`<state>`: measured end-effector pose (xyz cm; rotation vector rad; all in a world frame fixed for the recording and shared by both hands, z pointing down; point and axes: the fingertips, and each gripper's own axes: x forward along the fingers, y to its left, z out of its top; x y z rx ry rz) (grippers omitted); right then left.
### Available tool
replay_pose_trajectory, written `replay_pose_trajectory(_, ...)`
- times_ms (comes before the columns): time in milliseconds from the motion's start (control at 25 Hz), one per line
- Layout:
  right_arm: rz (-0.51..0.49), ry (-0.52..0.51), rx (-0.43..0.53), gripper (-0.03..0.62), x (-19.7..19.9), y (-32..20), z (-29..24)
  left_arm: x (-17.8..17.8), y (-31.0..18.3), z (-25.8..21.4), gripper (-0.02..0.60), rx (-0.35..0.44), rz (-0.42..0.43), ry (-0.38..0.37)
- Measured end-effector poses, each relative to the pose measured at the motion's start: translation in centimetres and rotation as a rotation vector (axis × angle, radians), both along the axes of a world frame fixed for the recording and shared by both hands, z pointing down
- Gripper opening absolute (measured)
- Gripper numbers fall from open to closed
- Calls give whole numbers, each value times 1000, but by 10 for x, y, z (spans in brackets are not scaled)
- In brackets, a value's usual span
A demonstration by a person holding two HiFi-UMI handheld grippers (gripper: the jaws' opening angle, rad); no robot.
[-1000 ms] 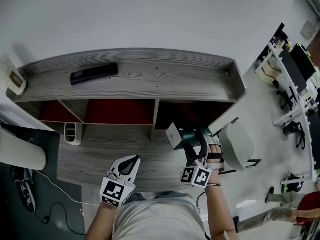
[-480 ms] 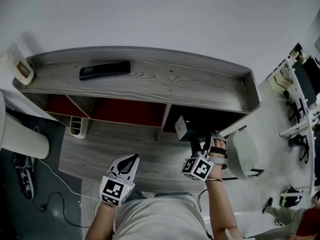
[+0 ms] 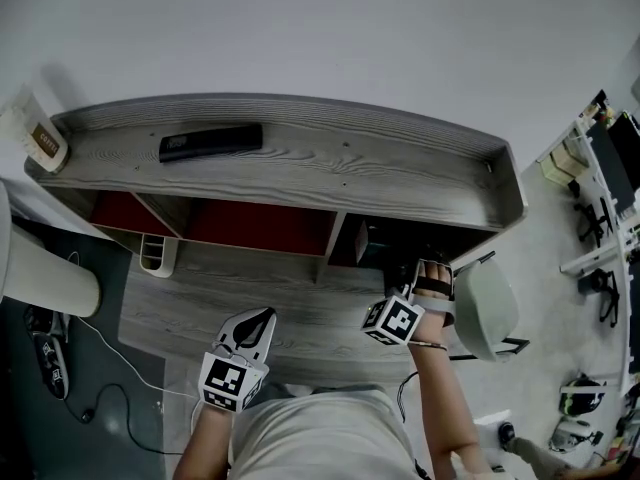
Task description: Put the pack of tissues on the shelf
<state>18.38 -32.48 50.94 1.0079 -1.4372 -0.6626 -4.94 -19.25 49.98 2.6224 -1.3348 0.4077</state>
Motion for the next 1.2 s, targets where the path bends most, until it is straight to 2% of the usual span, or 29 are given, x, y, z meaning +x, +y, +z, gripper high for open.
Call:
replay_pose_trajectory(400,-33,4,-130,409,-5,-7,7,-5,-4,7,15,-35,-19,39)
replay_pose_trajectory(1000,-60,24,-375,423,7,23,22,-9,-4,13,15,-83,-36,82)
replay_pose_trajectory(1200,-39,-19,-364,422,6,22,21,-8,-4,16,15,-89,-38,84)
